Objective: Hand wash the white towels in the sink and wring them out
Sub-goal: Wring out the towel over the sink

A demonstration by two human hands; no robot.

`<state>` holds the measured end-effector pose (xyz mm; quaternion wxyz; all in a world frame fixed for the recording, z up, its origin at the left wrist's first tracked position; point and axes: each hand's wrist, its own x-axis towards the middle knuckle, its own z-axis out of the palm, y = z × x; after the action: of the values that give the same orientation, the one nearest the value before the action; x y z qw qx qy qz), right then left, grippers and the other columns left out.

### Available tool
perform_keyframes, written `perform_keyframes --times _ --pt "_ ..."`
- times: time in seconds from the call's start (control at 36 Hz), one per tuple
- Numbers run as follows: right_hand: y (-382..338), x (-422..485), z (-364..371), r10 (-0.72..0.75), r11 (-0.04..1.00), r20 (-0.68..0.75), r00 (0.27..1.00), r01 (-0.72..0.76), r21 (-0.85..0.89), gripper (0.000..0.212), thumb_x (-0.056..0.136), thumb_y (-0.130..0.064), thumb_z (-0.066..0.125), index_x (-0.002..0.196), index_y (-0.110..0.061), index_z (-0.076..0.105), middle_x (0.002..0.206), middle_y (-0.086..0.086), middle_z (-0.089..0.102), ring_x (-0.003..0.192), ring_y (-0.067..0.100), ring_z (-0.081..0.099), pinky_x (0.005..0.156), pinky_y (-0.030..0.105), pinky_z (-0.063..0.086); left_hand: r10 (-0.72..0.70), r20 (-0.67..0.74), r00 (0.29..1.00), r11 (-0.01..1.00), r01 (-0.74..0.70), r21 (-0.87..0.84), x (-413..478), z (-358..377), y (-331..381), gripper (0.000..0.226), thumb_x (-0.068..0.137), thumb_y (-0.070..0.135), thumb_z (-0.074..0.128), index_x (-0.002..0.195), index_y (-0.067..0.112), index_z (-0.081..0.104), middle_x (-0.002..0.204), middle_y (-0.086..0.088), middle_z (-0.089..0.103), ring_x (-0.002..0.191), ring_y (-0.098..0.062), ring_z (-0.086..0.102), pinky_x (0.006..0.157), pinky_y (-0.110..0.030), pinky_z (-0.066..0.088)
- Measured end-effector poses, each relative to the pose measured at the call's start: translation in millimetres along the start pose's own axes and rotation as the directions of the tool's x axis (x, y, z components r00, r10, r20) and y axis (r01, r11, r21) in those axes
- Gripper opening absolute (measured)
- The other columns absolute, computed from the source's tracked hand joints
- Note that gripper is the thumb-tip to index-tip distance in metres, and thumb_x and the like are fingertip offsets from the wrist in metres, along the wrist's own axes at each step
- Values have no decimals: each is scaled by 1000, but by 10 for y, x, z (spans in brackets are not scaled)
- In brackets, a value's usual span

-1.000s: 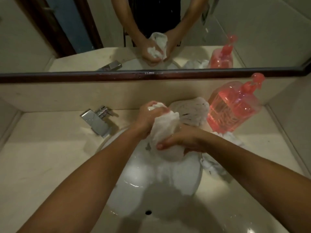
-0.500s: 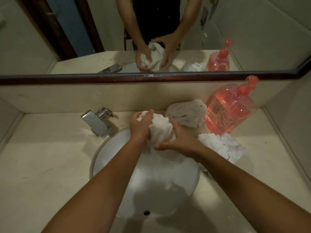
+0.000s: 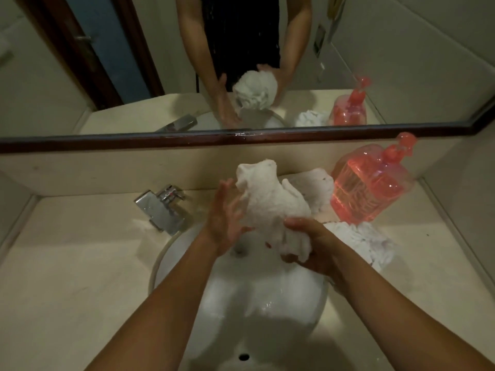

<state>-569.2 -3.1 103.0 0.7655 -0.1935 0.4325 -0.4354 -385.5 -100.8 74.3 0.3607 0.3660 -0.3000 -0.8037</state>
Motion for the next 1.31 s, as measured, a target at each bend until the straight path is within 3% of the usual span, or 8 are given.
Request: perform_keyframes --times 0.14,0.25,0.39,0.58,0.75,0.94,1.14,1.31 --pt "-28 -31 58 193 973 65 979 -199 115 110 29 -38 111 123 1 68 91 27 70 65 33 72 41 25 48 -81 363 928 996 86 1 109 166 44 99 39 88 86 120 32 81 133 -12 71 125 -31 67 108 -57 51" --pt "-72 -165 117 300 942 29 953 -301 147 79 51 -39 105 106 7 71 79 26 70 48 30 69 33 19 43 -128 402 907 988 153 -30 257 173 27 89 50 69 97 119 17 77 116 -12 73 109 -29 69 90 -44 61" --pt "-37 -336 41 212 973 -91 973 -219 -75 82 19 -45 109 89 -9 85 79 10 75 66 22 73 48 22 44 -163 239 957 986 167 7 193 356 0 39 78 45 80 91 9 81 95 -12 74 90 -27 74 81 -39 62" --pt "46 -384 -112 48 720 -244 969 -203 -664 32 78 -26 93 101 -25 70 69 -4 68 58 12 60 51 30 41 -287 -34 957 915 285 286 180 580 -194 26 101 20 62 79 9 70 77 -11 72 69 -25 72 67 -34 59" --pt "357 -141 -264 -251 411 -285 925 -165 -897 61 65 -27 92 120 -24 65 104 -11 70 91 10 70 69 27 54 -27 -283 959 908 142 395 235 620 -568 22 78 24 78 77 19 57 75 -2 67 78 -23 69 67 -36 55" --pt "368 -152 -381 -345 344 -252 904 -128 -930 63 67 -25 91 125 -24 65 110 -7 72 97 14 72 79 34 63 138 -440 887 939 25 344 180 678 -716 23 85 29 78 82 21 56 81 -2 69 82 -24 69 88 -50 60" --pt "282 -213 -414 -342 532 -124 931 84 -842 121 58 -25 105 158 -29 37 149 -17 53 133 0 53 112 26 49 20 -441 897 985 56 160 46 841 -582 30 84 36 82 101 11 75 93 -8 79 89 -28 78 77 -41 65" --pt "37 -410 -226 -100 929 -75 992 66 -365 73 63 -14 85 130 -21 58 82 0 73 65 18 64 42 25 41 110 107 988 984 -124 128 -95 693 -179 54 84 67 72 107 18 78 104 -4 78 99 -23 75 89 -46 59"
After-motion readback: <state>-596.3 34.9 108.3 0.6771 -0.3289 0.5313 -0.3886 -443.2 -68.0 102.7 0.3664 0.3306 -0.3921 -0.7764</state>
